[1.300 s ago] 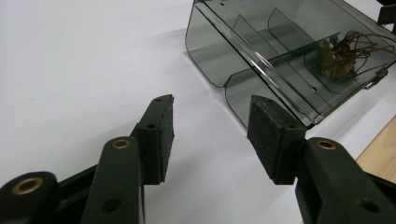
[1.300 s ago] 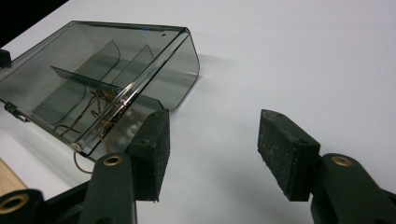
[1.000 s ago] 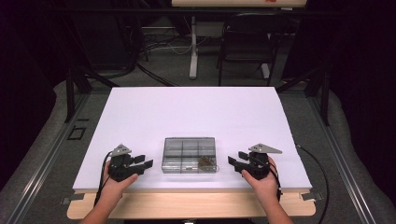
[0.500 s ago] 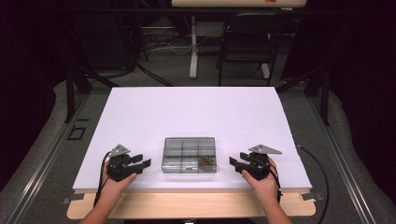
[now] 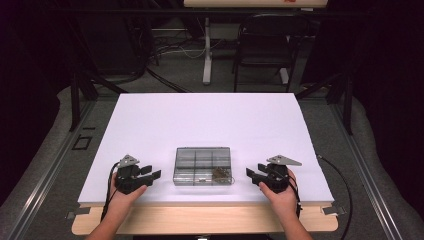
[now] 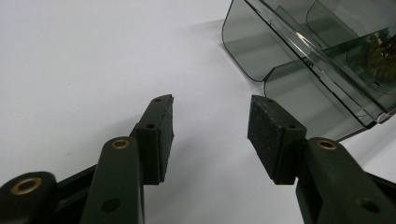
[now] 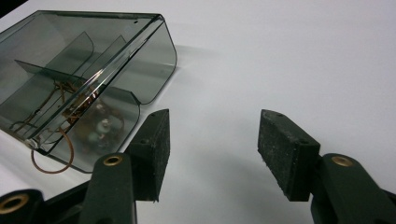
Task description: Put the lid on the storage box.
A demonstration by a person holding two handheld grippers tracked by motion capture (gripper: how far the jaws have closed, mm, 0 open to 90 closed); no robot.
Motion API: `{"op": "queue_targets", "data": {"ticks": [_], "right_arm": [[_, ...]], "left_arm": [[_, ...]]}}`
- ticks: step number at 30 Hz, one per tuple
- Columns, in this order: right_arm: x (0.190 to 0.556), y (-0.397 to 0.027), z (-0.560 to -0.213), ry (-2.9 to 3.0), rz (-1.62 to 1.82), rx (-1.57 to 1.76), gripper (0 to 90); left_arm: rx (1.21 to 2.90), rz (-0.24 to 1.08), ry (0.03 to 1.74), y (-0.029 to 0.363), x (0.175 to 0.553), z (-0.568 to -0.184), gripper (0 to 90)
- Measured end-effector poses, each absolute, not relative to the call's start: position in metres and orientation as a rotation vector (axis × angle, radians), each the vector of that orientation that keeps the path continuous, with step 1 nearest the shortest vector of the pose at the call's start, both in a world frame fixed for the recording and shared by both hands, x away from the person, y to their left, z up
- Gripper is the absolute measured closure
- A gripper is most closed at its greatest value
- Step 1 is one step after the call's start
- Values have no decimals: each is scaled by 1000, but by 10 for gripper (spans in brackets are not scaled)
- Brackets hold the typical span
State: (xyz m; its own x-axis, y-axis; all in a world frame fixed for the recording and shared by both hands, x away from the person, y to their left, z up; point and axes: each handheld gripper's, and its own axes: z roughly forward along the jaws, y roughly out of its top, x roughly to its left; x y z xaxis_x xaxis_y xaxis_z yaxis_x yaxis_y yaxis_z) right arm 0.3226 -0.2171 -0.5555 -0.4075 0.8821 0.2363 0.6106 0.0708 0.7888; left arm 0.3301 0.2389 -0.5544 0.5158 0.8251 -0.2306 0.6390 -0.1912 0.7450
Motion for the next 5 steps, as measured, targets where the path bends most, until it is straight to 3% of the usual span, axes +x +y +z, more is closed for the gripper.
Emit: {"op": "queue_targets", "data": {"ticks": [5], "right_arm": [[323, -219, -556, 2043, 1253, 1499, 429]], "left_arm": [[1911, 285, 1202, 240, 331, -555, 483]]}}
